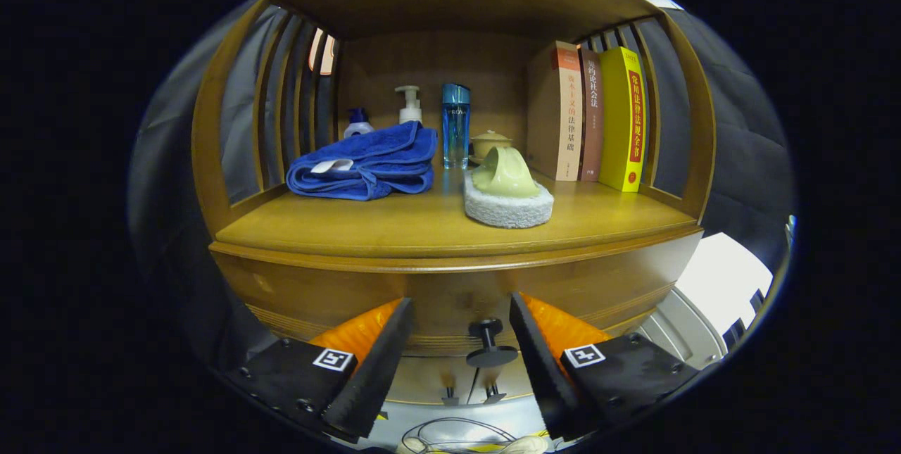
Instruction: Pull open the drawer, take out the items inside it, and place them on the countertop above the cabinet.
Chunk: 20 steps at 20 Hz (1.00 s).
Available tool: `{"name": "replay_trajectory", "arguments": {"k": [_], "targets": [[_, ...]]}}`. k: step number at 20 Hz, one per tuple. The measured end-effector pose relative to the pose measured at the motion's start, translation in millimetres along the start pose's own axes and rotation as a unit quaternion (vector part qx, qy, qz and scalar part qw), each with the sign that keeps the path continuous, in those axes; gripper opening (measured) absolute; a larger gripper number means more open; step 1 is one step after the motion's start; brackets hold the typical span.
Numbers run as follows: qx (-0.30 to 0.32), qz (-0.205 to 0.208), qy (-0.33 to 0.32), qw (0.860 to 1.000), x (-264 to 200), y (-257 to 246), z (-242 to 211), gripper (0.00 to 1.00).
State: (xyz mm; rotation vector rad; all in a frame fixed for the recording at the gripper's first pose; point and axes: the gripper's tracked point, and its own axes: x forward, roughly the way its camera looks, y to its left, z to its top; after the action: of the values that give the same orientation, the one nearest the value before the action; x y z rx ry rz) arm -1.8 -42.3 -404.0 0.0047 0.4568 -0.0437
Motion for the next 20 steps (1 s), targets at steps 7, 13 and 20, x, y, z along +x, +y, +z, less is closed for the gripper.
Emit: {"name": "replay_trajectory", "arguments": {"k": [7,13,20], "targets": [[-0.015,0.016,-0.042,0.999,-42,13,71,0.93],[-0.004,0.038,-0.093,0.995,-100,30,163,0.93],[-0.029,0.048,-0.119,0.991,-152,42,236,0.93]]}}
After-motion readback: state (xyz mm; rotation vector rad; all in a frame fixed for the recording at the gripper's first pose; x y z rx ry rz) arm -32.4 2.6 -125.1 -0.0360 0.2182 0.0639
